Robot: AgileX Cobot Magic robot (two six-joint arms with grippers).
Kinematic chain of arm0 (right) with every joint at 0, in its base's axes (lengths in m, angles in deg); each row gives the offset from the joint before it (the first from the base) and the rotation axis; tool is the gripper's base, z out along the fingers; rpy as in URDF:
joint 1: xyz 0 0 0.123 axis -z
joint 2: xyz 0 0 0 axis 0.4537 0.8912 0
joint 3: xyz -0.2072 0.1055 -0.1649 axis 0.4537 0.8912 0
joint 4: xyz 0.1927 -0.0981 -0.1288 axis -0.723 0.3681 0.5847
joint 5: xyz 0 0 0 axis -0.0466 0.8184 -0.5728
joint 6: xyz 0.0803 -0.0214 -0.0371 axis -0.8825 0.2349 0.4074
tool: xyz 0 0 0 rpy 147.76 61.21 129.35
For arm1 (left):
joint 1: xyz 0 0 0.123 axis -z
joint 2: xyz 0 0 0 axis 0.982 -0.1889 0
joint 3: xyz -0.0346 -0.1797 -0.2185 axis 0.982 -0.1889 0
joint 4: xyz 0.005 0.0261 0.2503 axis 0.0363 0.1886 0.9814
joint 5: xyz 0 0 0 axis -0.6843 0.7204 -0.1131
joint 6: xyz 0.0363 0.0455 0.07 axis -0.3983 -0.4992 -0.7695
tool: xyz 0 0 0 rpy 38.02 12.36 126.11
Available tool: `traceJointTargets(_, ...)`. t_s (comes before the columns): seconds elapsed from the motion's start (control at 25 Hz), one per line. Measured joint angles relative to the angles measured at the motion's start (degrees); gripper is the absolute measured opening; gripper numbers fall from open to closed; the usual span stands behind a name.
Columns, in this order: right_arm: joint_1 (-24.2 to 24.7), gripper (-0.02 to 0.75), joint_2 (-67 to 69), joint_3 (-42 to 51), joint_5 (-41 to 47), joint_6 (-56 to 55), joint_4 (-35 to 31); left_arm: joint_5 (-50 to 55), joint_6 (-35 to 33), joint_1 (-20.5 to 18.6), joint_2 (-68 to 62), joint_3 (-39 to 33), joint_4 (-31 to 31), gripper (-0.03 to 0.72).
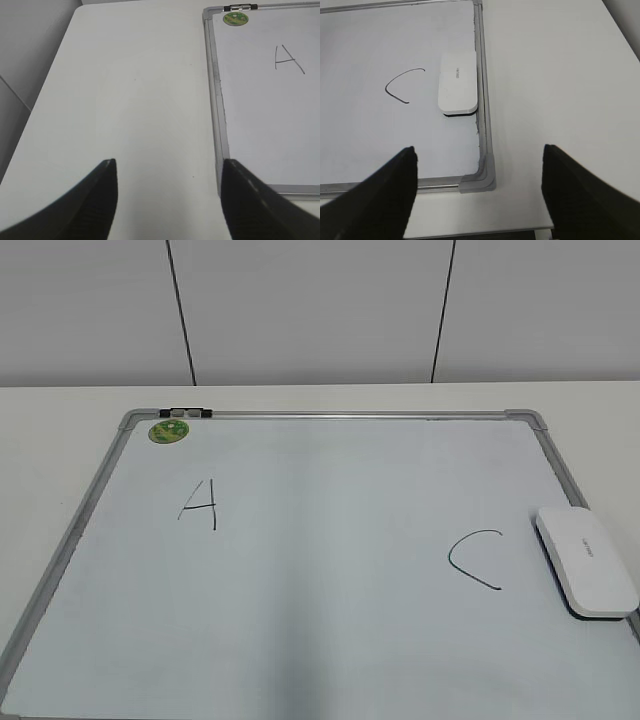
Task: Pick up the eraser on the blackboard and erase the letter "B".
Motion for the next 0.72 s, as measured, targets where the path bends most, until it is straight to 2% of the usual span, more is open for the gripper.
traceJointTargets(0.72, 0.1, 0.574, 0.0, 0.0, 0.0, 0.0, 0.0, 0.0, 0.0, 0.0, 0.0, 0.0, 0.0, 0.473)
